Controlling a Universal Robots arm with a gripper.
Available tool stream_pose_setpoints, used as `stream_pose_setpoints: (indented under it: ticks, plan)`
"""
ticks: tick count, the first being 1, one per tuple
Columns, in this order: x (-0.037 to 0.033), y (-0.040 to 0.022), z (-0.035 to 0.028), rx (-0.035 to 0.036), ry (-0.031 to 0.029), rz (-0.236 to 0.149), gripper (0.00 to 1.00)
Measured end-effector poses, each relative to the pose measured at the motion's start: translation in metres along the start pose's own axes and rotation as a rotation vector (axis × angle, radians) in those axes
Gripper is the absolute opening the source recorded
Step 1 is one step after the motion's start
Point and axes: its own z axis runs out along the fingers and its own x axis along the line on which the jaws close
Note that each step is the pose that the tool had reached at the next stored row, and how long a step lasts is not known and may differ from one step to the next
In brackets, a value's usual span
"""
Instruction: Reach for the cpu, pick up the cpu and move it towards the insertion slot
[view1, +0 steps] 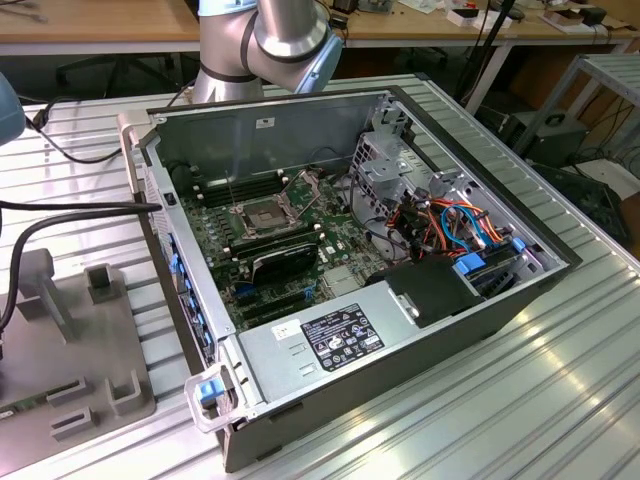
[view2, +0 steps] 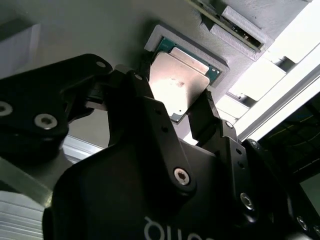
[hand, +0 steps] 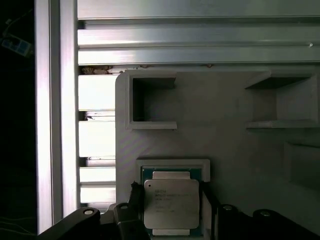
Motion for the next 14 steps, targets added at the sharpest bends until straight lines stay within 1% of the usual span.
stream_pose_setpoints:
  ticks: [5,12,14]
  plan:
    - [0.0,0.0001,-0.0021,0.0001,0.0001,0.0,0.55]
    - [0.0,0.0004,-0.0098,0.0001,0.0004,0.0,0.55]
    - [0.0,0.0005,-0.013,0.0001,0.0006,0.0,0.55]
